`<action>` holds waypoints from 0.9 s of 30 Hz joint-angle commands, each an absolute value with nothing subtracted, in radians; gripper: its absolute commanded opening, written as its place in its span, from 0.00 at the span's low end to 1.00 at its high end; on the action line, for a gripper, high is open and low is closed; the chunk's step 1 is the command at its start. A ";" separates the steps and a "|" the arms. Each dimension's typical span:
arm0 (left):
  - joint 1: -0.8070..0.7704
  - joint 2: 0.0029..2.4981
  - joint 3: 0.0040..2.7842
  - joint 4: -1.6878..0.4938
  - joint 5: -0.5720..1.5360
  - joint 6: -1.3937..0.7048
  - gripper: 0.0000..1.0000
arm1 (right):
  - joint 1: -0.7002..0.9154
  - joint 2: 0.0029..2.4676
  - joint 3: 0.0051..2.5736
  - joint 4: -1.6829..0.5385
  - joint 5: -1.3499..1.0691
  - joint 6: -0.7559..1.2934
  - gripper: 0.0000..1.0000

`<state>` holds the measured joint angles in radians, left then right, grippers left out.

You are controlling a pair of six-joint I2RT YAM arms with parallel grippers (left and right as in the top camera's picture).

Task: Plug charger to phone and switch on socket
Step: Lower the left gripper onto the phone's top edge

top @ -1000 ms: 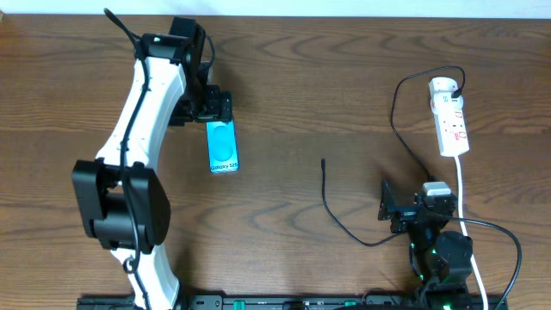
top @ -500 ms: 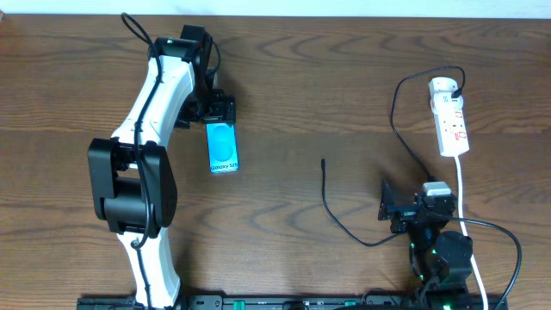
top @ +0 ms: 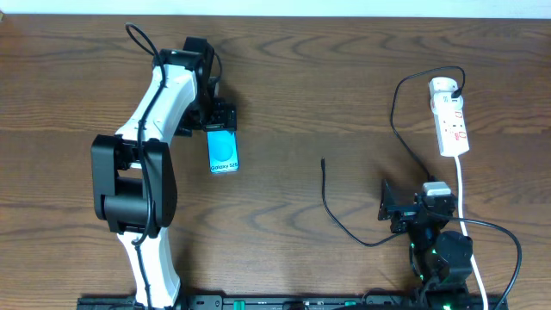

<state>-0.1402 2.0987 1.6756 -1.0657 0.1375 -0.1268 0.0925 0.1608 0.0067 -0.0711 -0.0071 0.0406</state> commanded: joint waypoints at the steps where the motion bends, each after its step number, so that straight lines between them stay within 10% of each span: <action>1: -0.137 2.110 1.657 -1.048 0.157 -0.144 0.98 | 0.084 0.154 0.006 -0.076 -0.006 0.040 0.99; 27: -0.137 2.116 1.558 -0.962 0.157 -0.205 0.98 | 0.084 0.154 0.006 -0.076 -0.006 0.040 0.99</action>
<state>-0.1402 2.1002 1.5791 -0.9668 0.1520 -0.1871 0.0925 0.1608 0.0067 -0.0708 -0.0071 0.0406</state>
